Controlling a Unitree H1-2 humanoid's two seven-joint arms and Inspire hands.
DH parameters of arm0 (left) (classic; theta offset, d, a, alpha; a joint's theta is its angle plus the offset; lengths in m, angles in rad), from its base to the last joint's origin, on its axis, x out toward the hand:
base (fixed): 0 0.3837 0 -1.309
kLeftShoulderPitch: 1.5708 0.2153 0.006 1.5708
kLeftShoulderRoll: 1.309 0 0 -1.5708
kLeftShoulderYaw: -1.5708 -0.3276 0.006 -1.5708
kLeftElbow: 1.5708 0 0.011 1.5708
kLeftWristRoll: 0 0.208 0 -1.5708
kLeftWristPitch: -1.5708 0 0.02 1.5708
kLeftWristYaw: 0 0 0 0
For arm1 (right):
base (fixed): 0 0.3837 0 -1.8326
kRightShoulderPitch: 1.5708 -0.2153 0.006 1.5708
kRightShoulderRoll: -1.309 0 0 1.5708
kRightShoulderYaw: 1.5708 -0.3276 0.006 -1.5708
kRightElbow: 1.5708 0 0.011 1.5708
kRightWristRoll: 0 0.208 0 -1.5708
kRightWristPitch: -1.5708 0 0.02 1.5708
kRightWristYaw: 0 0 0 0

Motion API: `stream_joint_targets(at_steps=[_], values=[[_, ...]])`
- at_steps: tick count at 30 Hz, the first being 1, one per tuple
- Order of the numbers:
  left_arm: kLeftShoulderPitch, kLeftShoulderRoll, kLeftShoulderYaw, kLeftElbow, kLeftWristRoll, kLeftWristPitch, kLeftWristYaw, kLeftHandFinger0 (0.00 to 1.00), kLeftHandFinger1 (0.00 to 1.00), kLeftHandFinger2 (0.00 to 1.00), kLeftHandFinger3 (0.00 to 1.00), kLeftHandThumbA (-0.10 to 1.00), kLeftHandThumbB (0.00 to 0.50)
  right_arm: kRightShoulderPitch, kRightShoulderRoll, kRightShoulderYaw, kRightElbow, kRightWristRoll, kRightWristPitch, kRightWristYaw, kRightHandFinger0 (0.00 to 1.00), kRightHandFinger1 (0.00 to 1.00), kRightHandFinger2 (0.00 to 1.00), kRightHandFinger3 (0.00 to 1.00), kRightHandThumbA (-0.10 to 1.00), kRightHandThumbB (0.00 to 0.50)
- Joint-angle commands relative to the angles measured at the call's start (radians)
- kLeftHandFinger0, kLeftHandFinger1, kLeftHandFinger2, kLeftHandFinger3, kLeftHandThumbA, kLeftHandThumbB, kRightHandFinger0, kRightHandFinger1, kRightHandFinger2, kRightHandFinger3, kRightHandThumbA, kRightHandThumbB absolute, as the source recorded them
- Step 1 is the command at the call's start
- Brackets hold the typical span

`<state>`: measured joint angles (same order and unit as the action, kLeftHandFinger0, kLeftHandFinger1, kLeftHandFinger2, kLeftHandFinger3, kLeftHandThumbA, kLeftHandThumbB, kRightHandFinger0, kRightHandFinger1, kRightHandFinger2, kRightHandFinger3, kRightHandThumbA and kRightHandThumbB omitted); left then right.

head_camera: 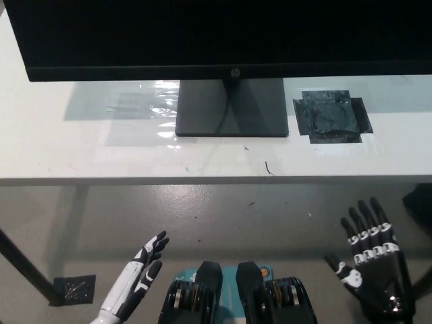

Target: The monitor is being placed at the center of the desk and the robot uses its right hand to grab on the right side of the monitor and tilt the angle of the montior sideways.

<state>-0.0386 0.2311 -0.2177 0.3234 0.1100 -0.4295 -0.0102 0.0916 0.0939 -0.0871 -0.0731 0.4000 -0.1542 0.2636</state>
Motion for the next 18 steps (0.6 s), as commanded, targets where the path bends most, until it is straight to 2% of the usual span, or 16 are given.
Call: stream_joint_targets(at_steps=[1,3,13,18], values=[[-0.012,0.022,-0.006,-0.025,0.006,-0.040,0.024,1.00,1.00,1.00,1.00,1.00,0.304,-0.066,-0.167,0.299,0.082,-0.717,-0.316,-0.433,1.00,1.00,1.00,1.00,1.00,0.340],[-0.015,0.019,0.001,-0.022,0.004,-0.040,0.019,1.00,1.00,1.00,1.00,1.00,0.318,-0.090,-0.180,0.309,0.131,-0.705,-0.316,-0.451,1.00,1.00,1.00,1.00,1.00,0.342],[-0.012,0.020,0.001,-0.035,0.001,-0.040,0.019,1.00,1.00,1.00,1.00,1.00,0.301,-0.161,-0.229,0.403,0.289,-0.690,-0.316,-0.608,1.00,1.00,1.00,1.00,1.00,0.328],[-0.015,0.023,0.001,-0.029,-0.006,-0.040,0.013,1.00,1.00,1.00,1.00,1.00,0.299,-0.186,-0.248,0.447,0.332,-0.682,-0.316,-0.664,1.00,1.00,1.00,1.00,1.00,0.354]])
